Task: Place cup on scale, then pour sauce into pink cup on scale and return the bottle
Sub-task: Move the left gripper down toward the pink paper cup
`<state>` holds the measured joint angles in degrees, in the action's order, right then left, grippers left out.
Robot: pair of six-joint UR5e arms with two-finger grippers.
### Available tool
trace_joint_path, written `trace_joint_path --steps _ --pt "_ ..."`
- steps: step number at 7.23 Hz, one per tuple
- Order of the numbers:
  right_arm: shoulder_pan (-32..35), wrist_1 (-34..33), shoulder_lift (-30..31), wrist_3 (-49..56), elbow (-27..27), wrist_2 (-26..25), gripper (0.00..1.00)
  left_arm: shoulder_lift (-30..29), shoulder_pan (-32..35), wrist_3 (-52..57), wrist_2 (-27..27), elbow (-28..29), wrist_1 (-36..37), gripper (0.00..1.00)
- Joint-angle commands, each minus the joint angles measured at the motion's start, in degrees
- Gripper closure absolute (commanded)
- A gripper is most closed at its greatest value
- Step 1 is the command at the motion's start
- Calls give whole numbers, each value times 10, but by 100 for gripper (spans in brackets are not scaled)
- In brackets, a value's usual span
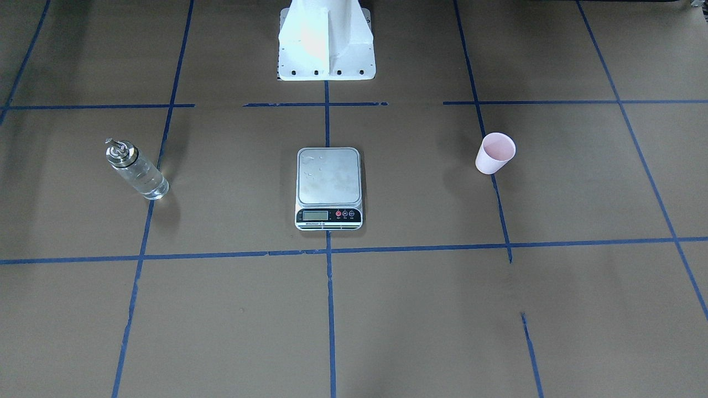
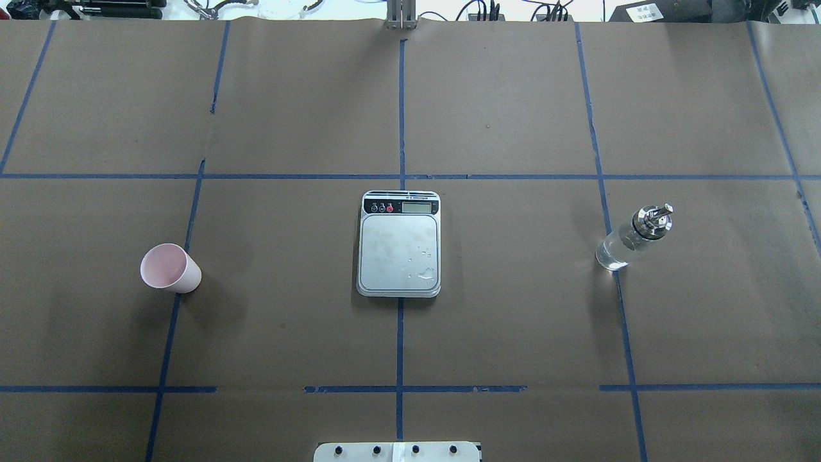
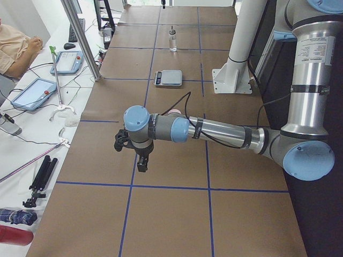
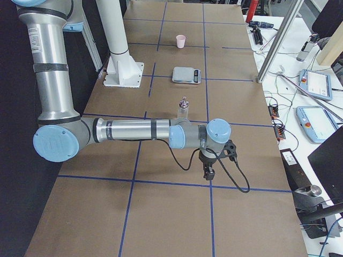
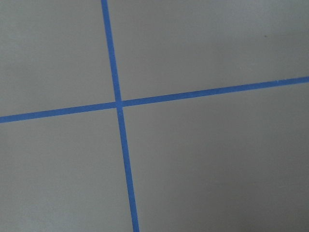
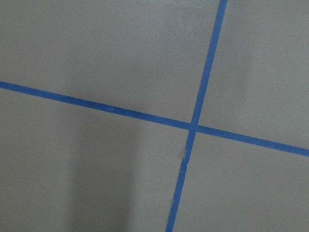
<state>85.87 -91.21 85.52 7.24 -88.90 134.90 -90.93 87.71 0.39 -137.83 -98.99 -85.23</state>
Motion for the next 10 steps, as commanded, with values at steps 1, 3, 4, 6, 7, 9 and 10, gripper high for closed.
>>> trace_joint_path --steps 1,3,4,6,7,9,10 --pt "3 -4 58 5 -78 0 0 1 5 25 1 -2 2 0" --pt "3 -6 65 0 -96 0 0 7 3 20 45 -13 -4 0" --pt "3 -8 66 -5 -97 7 0 1 2 20 58 -25 -5 0" --pt "2 -3 67 -5 -95 28 0 3 -4 16 39 -37 -61 0" --pt "-4 0 65 -3 -90 31 0 15 -49 15 -4 -56 -78 0" --pt "-6 12 59 -3 -98 33 0 17 -151 -151 -7 -154 -80 0" --pt "-5 11 68 -3 -116 35 0 17 -166 -189 -12 -170 -84 0"
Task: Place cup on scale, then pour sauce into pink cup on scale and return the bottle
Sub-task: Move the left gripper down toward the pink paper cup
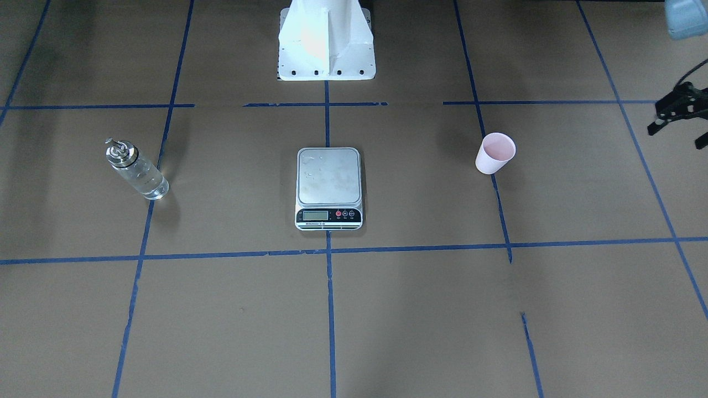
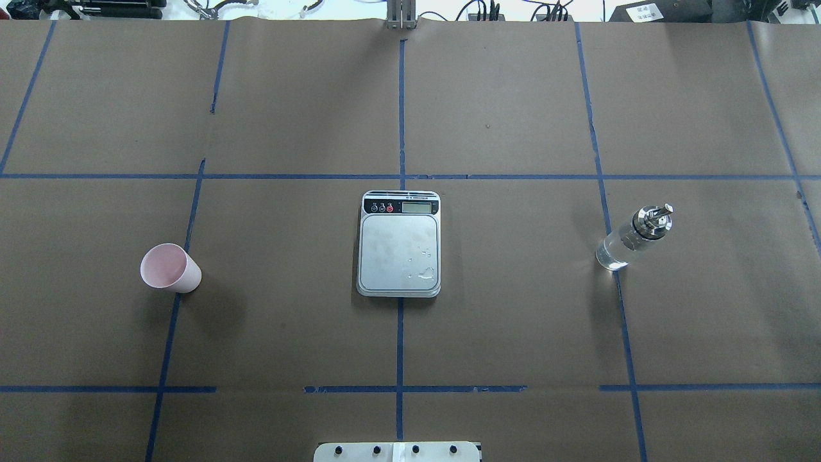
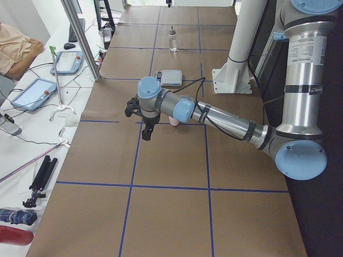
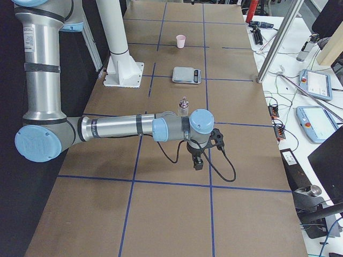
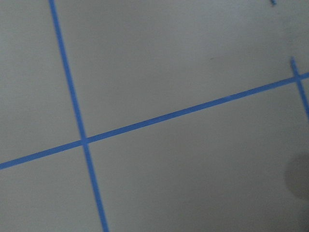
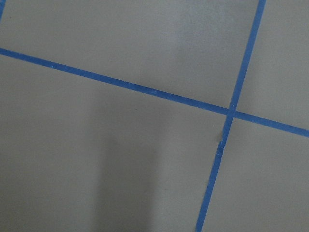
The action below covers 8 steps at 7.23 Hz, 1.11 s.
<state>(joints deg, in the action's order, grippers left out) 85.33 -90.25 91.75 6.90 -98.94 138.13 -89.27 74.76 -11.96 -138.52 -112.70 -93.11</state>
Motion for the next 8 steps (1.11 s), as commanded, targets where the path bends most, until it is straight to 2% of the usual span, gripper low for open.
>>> trace_joint_path --steps 1,2,3,4,5,6,8 --pt "0 2 12 0 -34 11 0 -5 -43 -71 -6 -36 -14 0" --pt "0 2 15 -1 -25 13 0 -4 -51 -98 -4 -51 -19 0" --pt "0 2 19 -1 -22 34 0 -5 -109 -157 15 -53 -29 0" --pt "0 2 26 -1 -21 42 0 -12 -172 -247 70 -51 -48 0" --pt "-1 2 26 -1 -20 43 0 -29 -219 -341 93 -38 -65 0" --pt "-1 2 26 -1 -20 51 0 -39 -259 -358 140 -28 -66 0" --pt "-1 2 26 0 -14 60 0 -42 -267 -358 150 13 -72 2"
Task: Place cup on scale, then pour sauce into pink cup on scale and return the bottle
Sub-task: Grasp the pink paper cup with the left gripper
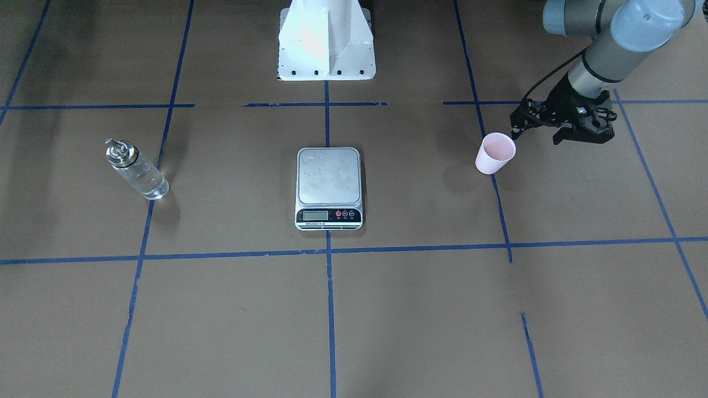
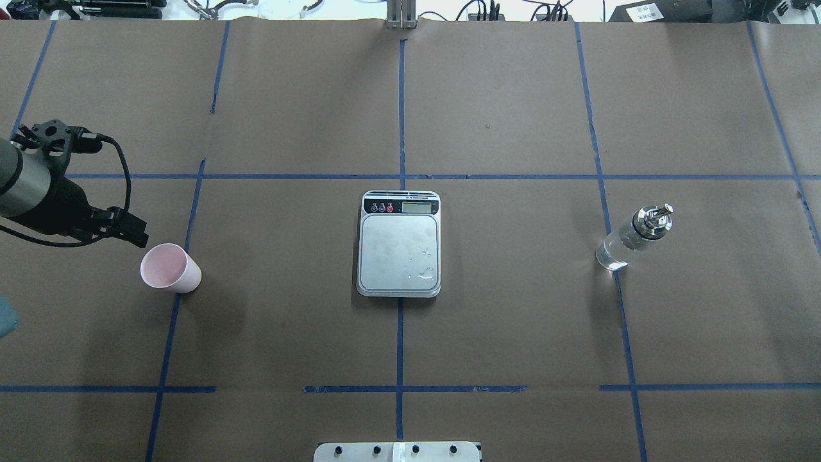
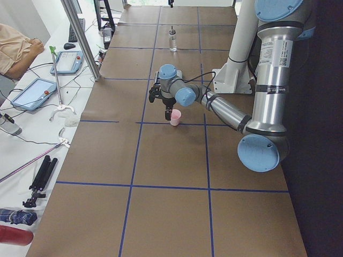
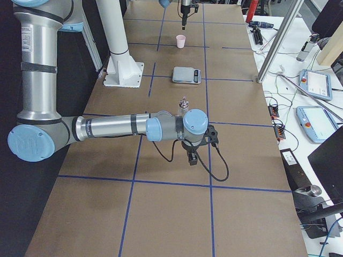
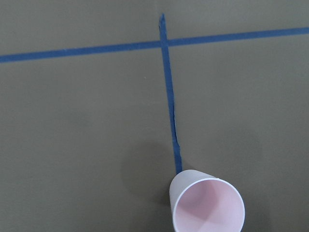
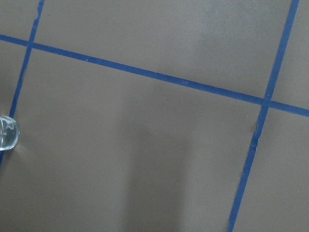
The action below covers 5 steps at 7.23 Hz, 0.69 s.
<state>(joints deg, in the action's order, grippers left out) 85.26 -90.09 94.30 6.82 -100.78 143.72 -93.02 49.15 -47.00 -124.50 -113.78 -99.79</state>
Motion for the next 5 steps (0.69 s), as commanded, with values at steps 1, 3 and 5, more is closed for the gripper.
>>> trace_joint_path --steps 1,3,5 --pt "-1 0 0 0 5 5 0 -18 -15 -7 9 46 -5 6" --pt "-2 0 0 0 8 5 0 -30 -30 -8 6 61 -5 18" --pt "-2 0 0 0 8 5 0 -32 -41 -8 6 67 -5 25"
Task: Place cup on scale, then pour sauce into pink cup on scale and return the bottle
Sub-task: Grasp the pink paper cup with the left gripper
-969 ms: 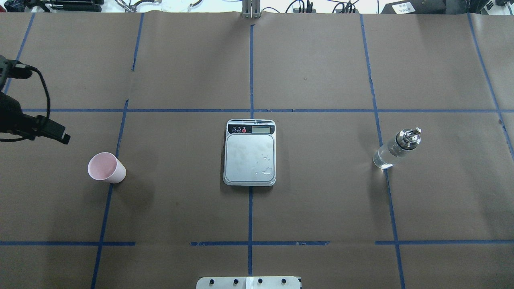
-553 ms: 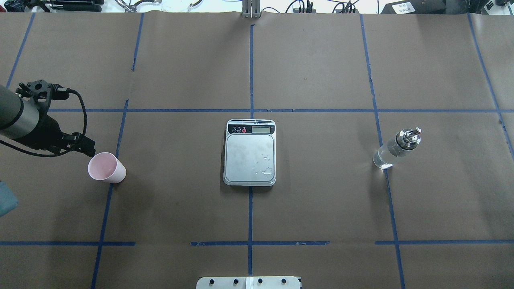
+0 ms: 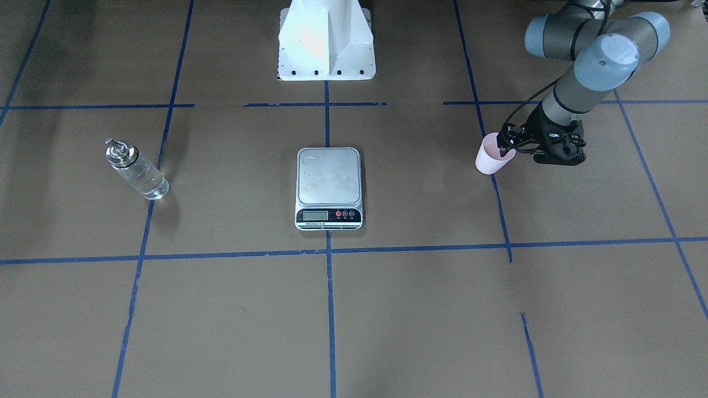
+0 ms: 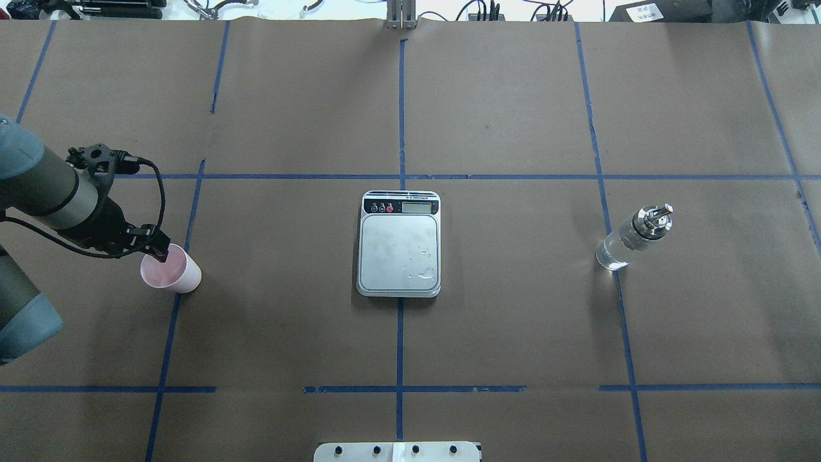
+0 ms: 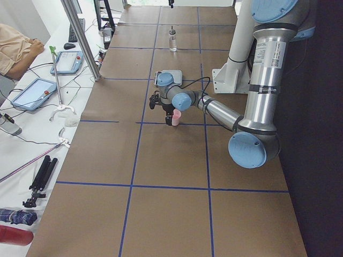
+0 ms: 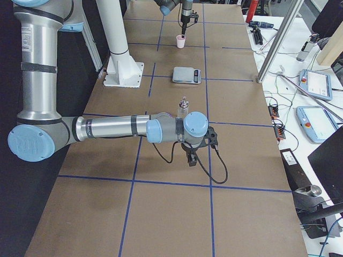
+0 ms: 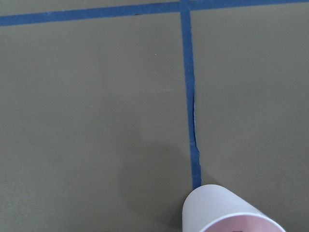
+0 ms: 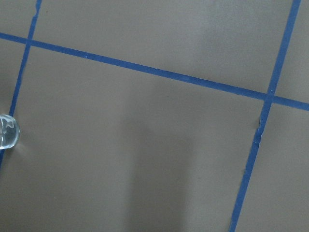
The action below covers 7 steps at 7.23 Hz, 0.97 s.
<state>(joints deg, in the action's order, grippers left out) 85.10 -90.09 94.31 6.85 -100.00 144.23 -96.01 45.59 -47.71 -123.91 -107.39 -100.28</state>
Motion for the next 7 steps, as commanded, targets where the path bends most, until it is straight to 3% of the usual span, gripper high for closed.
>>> trace_joint_path --steps 1,2,3,4,6,7 --pt "0 0 1 0 0 1 0 -2 -6 -2 -1 -1 0 25" --pt "0 0 1 0 0 2 0 -2 -8 -1 -1 -1 0 52" --pt "0 0 1 0 0 2 0 -2 -8 2 -1 0 0 91" --pt "0 0 1 0 0 3 0 -2 -8 0 -1 -2 0 100" --pt "0 0 1 -1 0 21 0 -14 -7 -5 -39 -32 9 100" --pt "0 0 1 -1 0 21 0 -57 -5 -58 -41 -41 12 100"
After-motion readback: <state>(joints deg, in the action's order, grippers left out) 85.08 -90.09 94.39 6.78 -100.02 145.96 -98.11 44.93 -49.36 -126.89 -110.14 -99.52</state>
